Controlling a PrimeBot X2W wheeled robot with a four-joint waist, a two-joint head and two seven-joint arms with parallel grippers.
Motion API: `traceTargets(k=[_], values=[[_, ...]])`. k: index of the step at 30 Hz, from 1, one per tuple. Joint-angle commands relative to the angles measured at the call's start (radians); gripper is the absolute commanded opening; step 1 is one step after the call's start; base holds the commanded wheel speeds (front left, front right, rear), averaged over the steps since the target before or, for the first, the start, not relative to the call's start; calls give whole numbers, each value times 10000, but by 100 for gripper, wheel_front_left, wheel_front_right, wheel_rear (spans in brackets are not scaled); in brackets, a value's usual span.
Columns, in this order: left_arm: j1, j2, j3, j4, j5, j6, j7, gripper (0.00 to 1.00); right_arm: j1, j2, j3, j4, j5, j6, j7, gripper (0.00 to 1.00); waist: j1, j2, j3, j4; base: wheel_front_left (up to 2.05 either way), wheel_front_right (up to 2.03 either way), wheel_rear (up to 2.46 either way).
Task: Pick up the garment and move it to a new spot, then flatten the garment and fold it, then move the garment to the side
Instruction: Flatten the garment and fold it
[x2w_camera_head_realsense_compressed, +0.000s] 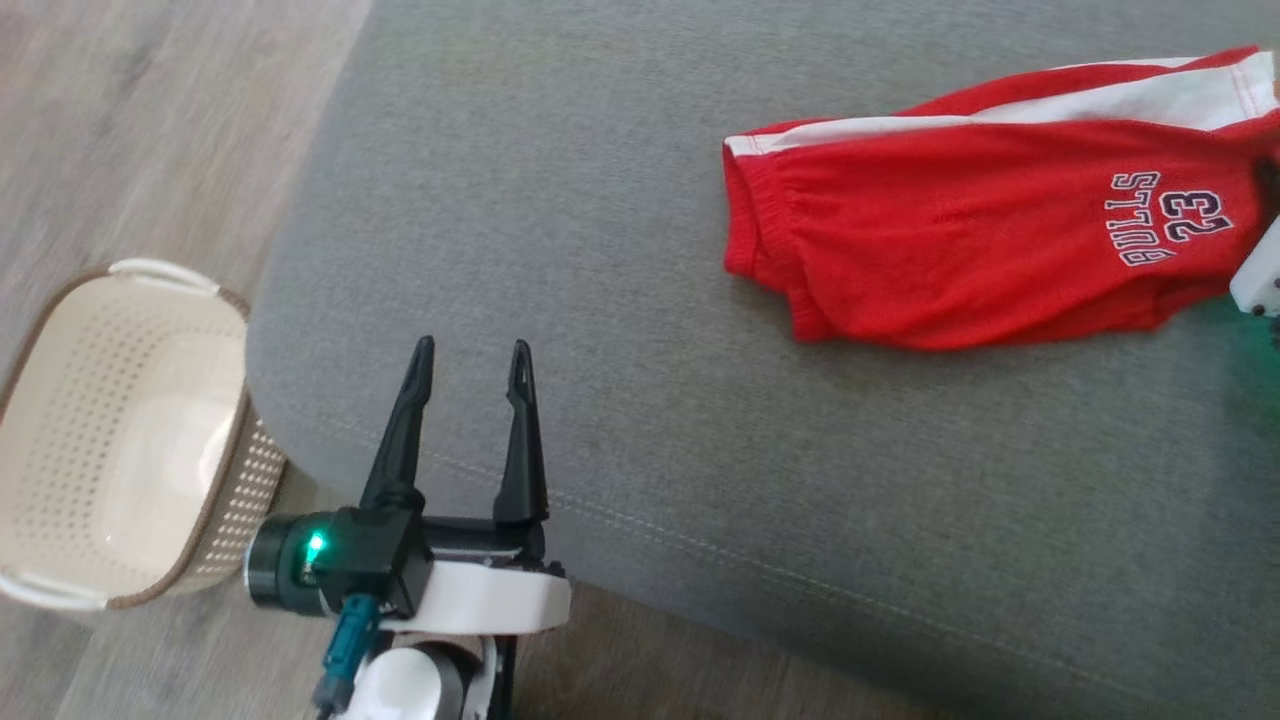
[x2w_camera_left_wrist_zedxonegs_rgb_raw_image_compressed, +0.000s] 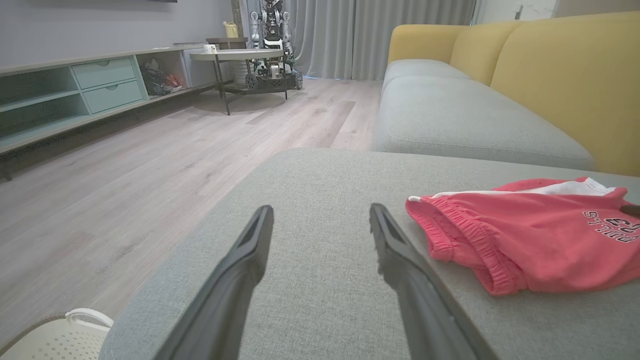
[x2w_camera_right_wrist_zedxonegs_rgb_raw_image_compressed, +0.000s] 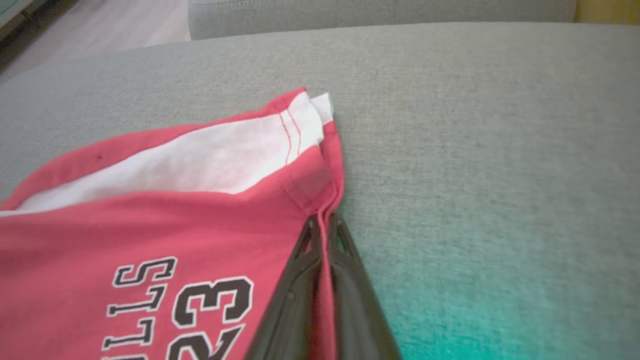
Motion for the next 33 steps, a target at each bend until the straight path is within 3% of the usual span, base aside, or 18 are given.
traceTargets(k=[1, 9, 17, 23, 33], values=[[-280, 116, 387, -259, 115, -43, -51, 100, 132, -67, 122, -98, 79, -7, -139, 0, 0, -1, -58, -186, 0, 0, 0], [-270, 116, 474, -147, 198, -222, -51, 100, 130, -149, 360, -582, 47, -7, -800, 0, 0, -1, -357, -1313, 0, 0, 0], [-302, 117, 583, -14, 347, -445, -51, 100, 106, -846, 523, -1138, -394, -7, -768, 0, 0, -1, -617, -2283, 0, 0, 0], [-227, 117, 588, 123, 315, -562, -51, 100, -26, -1063, 457, -1508, -734, -7, -545, 0, 0, -1, -816, -2522, 0, 0, 0], [-189, 116, 520, 564, 214, -758, -51, 100, -211, -372, 1353, -2985, -932, -7, 395, 0, 0, -1, -1219, -2389, 0, 0, 0]])
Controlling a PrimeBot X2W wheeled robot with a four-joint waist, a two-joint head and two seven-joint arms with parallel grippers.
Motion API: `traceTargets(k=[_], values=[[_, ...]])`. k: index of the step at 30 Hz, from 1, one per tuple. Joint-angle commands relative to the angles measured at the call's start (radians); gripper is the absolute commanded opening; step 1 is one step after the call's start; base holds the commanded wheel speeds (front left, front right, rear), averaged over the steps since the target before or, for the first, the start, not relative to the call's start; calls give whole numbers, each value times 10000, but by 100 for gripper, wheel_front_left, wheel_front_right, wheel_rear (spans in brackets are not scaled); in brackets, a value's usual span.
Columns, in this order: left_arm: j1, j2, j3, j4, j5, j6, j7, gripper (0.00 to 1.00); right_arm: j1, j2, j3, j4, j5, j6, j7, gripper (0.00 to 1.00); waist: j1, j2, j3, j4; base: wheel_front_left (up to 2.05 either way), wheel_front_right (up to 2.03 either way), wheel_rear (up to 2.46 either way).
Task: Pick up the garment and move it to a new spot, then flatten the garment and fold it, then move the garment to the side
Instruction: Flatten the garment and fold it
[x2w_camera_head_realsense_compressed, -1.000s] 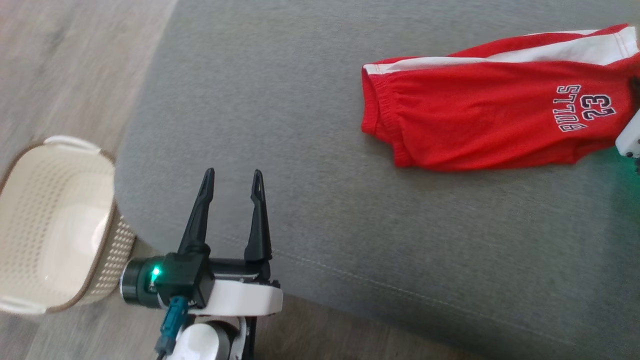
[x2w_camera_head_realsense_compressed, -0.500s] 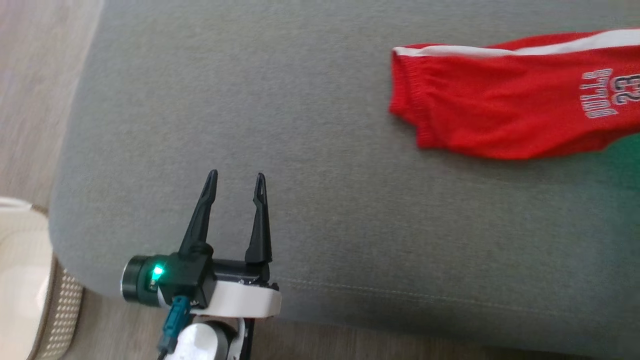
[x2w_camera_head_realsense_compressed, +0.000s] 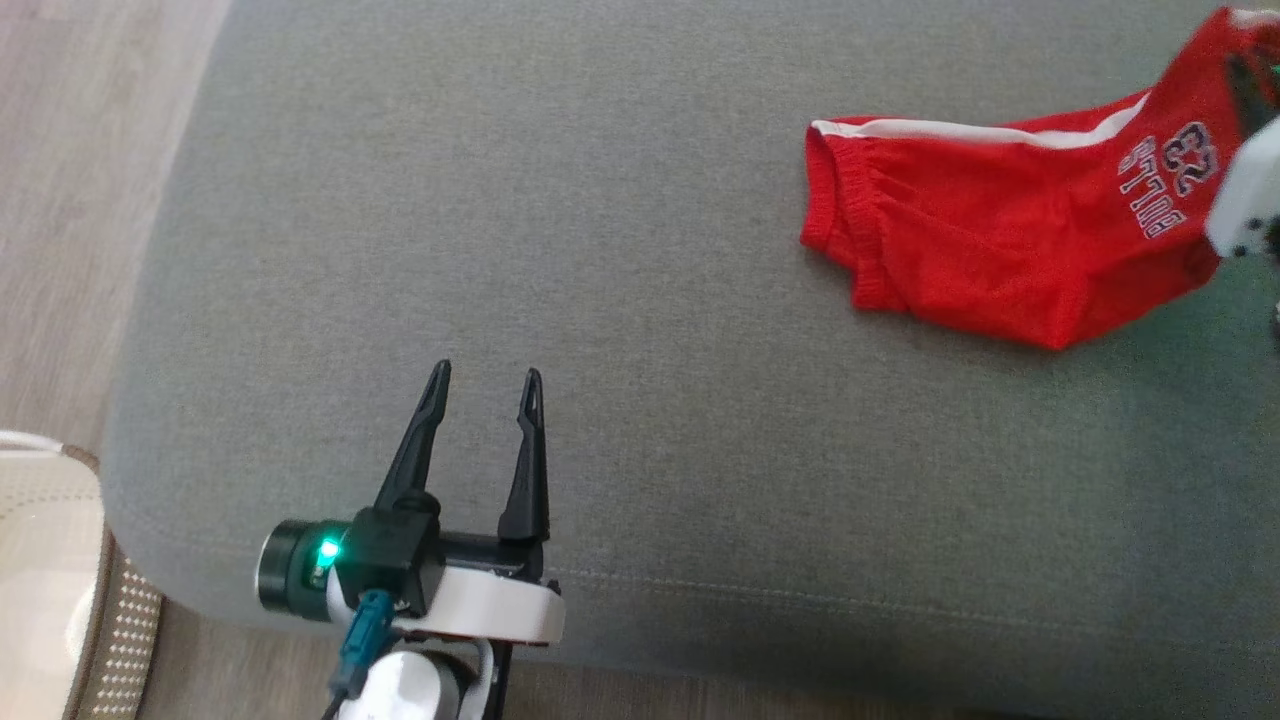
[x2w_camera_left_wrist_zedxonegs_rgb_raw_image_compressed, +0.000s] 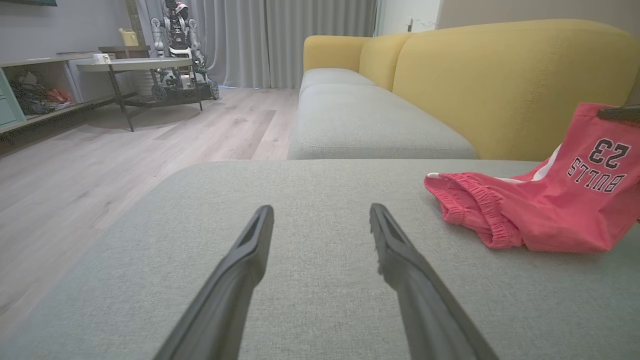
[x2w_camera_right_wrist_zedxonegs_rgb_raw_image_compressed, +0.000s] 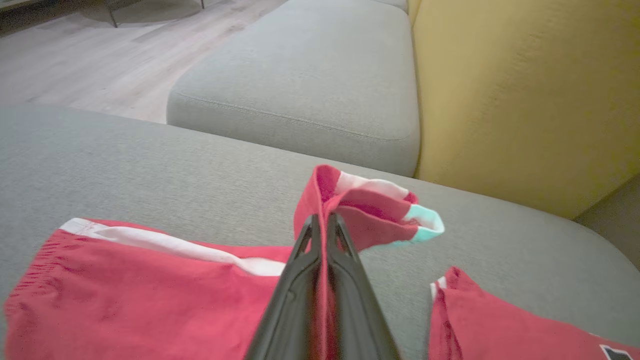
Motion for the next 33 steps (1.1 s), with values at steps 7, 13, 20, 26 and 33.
traceTargets(k=[7, 13, 20, 26, 33], values=[[-132, 74, 273, -90, -90, -32, -51, 100, -70, 563, 1029, -1734, -45, -4, 1225, 0, 0, -1, -275, 452, 0, 0, 0], [-173, 74, 174, -73, -164, 15, -51, 100, 206, 1078, 1661, -2742, -98, -4, 2160, 0, 0, -1, -287, 783, 0, 0, 0], [-243, 74, 55, -53, -270, 75, -51, 100, 527, 1649, 2082, -3091, -151, -4, 2887, 0, 0, -1, -180, 948, 0, 0, 0], [-432, 74, -25, 3, -393, 103, -51, 100, 644, 2086, 2109, -2895, -69, -4, 2941, 2, 0, -1, -71, 1024, 0, 0, 0], [-516, 74, -31, 122, -463, 135, -51, 100, 702, 2630, 1518, -2939, 341, -4, 2288, 100, 0, -1, -107, 811, 0, 0, 0]])
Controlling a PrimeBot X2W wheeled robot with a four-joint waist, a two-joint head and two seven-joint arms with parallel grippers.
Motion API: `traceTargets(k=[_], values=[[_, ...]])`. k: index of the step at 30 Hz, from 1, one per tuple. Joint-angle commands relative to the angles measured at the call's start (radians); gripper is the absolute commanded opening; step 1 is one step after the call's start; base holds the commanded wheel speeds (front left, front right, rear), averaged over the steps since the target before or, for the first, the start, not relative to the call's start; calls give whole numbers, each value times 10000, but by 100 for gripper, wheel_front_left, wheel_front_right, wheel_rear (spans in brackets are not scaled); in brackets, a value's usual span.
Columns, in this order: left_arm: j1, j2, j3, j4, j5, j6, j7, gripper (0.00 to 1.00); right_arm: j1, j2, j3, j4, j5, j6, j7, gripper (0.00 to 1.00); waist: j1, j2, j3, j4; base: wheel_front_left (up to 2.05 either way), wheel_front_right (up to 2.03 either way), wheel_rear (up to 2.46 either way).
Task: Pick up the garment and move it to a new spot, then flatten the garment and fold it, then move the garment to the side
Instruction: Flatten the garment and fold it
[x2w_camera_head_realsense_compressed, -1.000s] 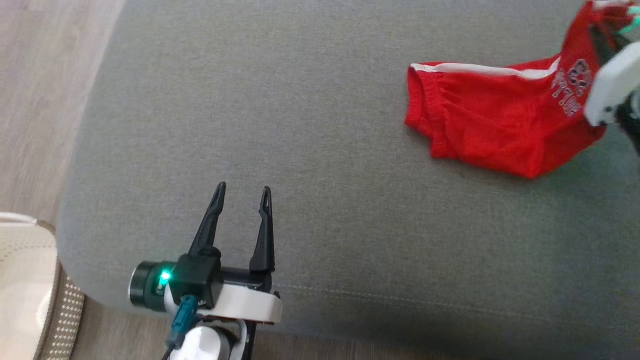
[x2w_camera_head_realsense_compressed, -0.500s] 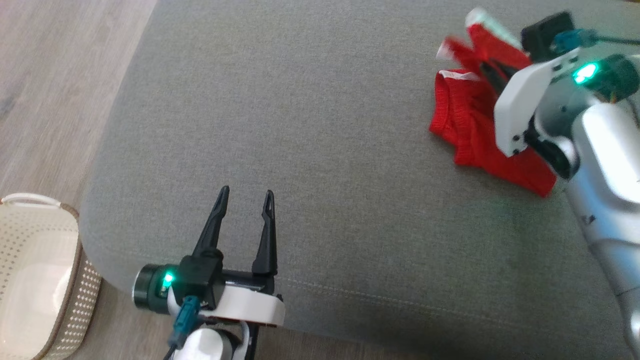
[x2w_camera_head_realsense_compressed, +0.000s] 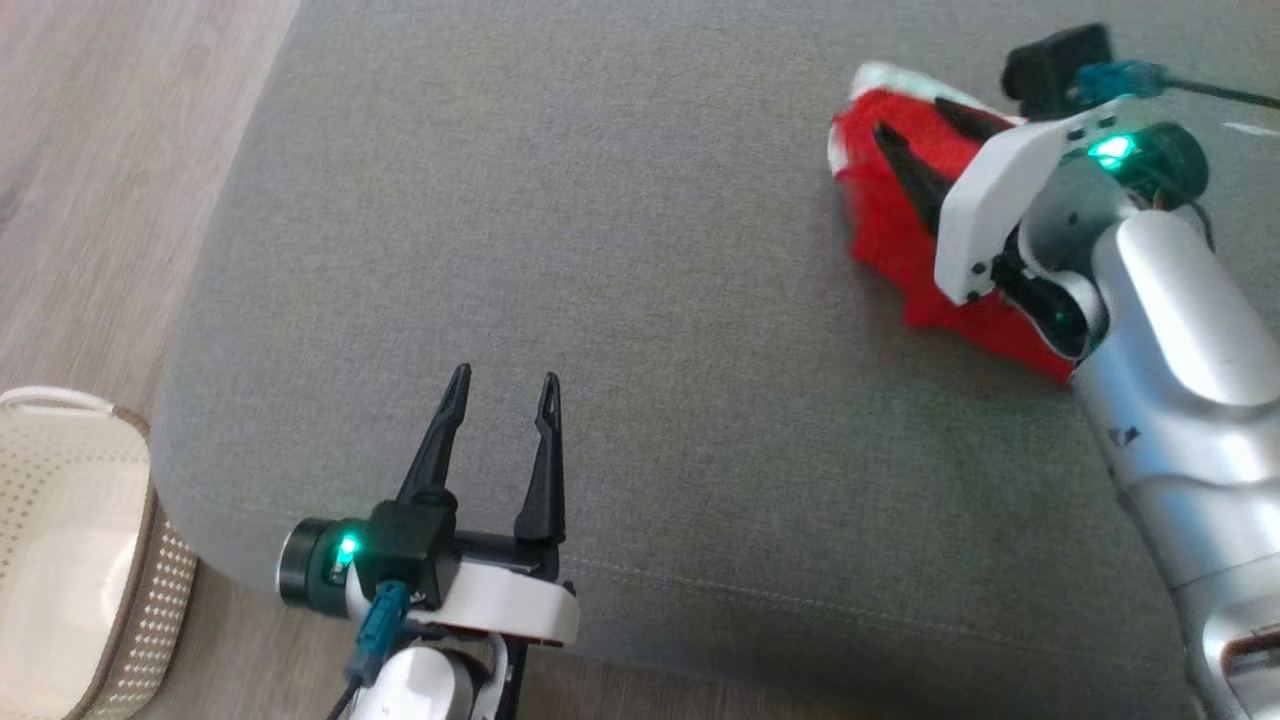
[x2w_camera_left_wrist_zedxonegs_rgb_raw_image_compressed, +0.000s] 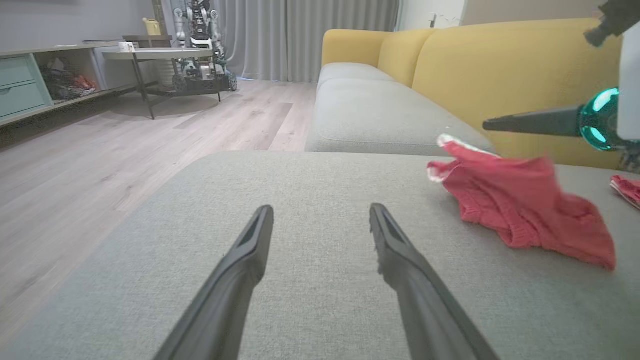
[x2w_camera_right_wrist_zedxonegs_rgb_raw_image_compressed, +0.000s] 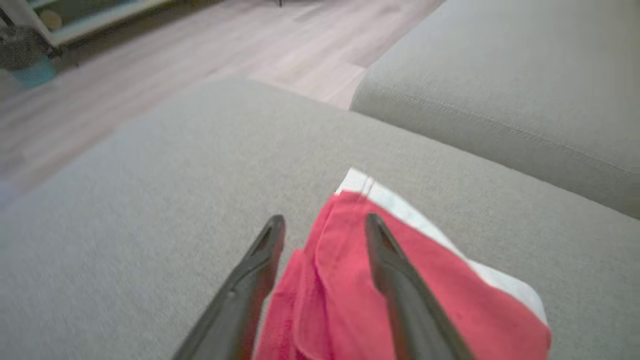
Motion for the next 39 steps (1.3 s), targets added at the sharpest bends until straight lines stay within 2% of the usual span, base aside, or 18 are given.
traceTargets(k=[1, 10, 16, 19, 24, 27, 29, 33, 39], values=[[-318, 62, 316, -231, -86, 51, -51, 100, 61, 178, -194, -456, 82, -4, -288, 100, 0, 0, -73, -82, 0, 0, 0], [-155, 76, 622, -389, 119, 14, -51, 100, 1218, -616, -2027, -1627, -764, -4, -1644, 100, 0, 0, -330, -838, 0, 0, 0], [22, 78, 922, -574, 12, -24, -51, 100, 2559, -554, -2737, -2534, -777, -4, -2421, 100, 0, 0, -506, -1335, 0, 0, 0], [180, 77, 1167, -639, -87, -21, -51, 100, 3502, -487, -2759, -3113, -1117, -4, -3219, 100, 0, 0, -690, -1678, 0, 0, 0], [520, 74, 1404, -717, -217, -104, -51, 100, 5185, 197, -3291, -3687, -2039, -4, -4865, 100, 0, 0, -1094, -2012, 0, 0, 0], [725, 72, 1523, -751, -239, -118, -51, 100, 6064, 831, -3593, -4036, -2485, -4, -5355, 100, 0, 0, -1291, -2116, 0, 0, 0], [837, 70, 1564, -784, -241, -158, -51, 100, 6624, 1105, -3633, -4291, -2759, -4, -5465, 100, 0, 0, -1432, -2119, 0, 0, 0], [1094, 68, 1659, -925, -308, -292, -51, 100, 7494, 1563, -3908, -5297, -2510, -4, -5495, 100, 0, 0, -1688, -2071, 0, 0, 0], [1701, 65, 1757, -827, -365, -293, -51, 100, 8475, 1738, -3811, -5837, -2648, -4, -5498, 100, 0, 0, -2054, -1950, 0, 0, 0]])
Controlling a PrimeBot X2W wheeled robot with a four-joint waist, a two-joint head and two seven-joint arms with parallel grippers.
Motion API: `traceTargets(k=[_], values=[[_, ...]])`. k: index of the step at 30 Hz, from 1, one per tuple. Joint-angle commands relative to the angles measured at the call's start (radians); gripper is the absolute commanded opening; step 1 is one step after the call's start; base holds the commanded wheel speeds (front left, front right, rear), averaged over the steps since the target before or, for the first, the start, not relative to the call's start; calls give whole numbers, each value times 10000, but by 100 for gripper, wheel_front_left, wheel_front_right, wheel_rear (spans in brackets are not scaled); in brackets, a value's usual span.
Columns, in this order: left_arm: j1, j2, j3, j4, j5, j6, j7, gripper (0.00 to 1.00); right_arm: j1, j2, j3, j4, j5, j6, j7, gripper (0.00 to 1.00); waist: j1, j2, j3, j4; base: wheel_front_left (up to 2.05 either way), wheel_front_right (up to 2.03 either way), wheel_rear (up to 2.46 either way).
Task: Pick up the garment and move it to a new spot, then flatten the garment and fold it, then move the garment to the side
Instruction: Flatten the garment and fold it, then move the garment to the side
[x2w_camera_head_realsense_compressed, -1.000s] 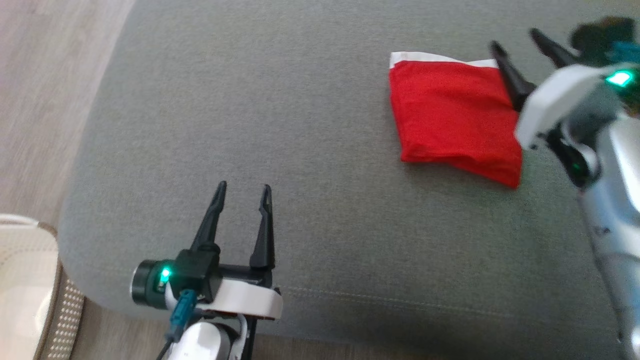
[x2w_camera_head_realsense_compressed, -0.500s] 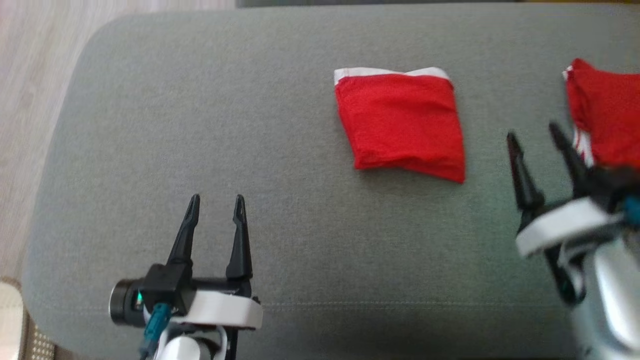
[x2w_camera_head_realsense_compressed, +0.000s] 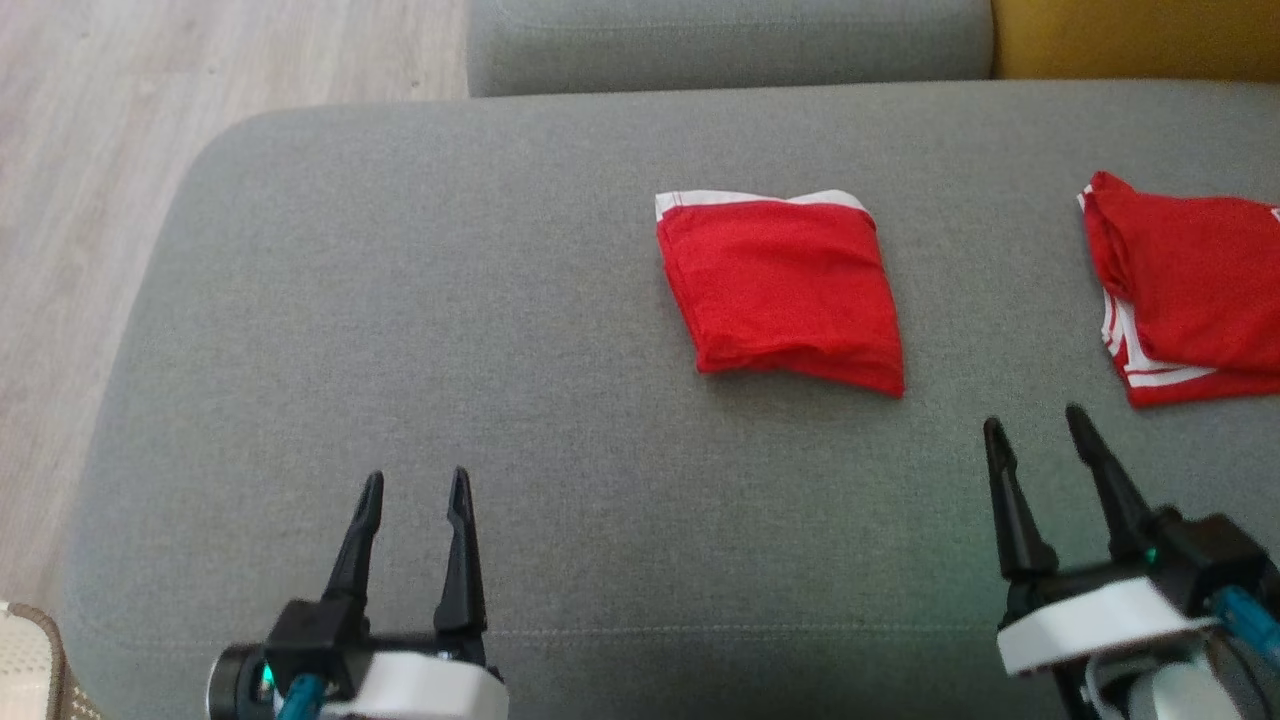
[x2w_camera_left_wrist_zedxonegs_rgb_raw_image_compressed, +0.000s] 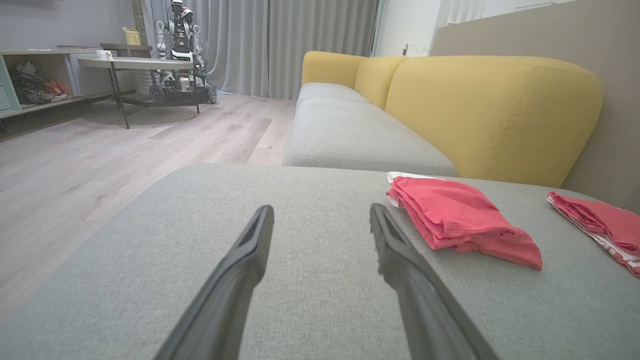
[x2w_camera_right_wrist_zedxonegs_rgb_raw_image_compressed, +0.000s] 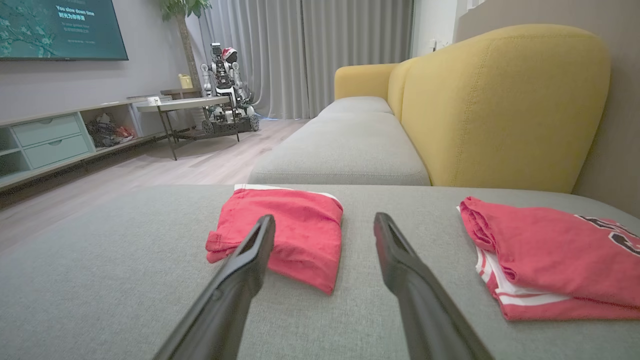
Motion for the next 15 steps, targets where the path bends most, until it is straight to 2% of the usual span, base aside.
traceTargets(k=[1, 6, 15], values=[[-166, 17, 389, -287, -2, -24, -51, 100, -73, 48, 261, -382, -96, -4, -91, 100, 0, -1, -142, 72, 0, 0, 0], [-42, 16, 339, -403, 534, -105, -51, 100, 148, 75, 335, -528, 91, -4, -92, 100, 0, -1, -271, 89, 0, 0, 0], [44, 15, 333, -532, 648, 47, -51, 100, 231, 80, 544, -560, 352, -4, -92, 100, 0, -1, -308, 13, 0, 0, 0]])
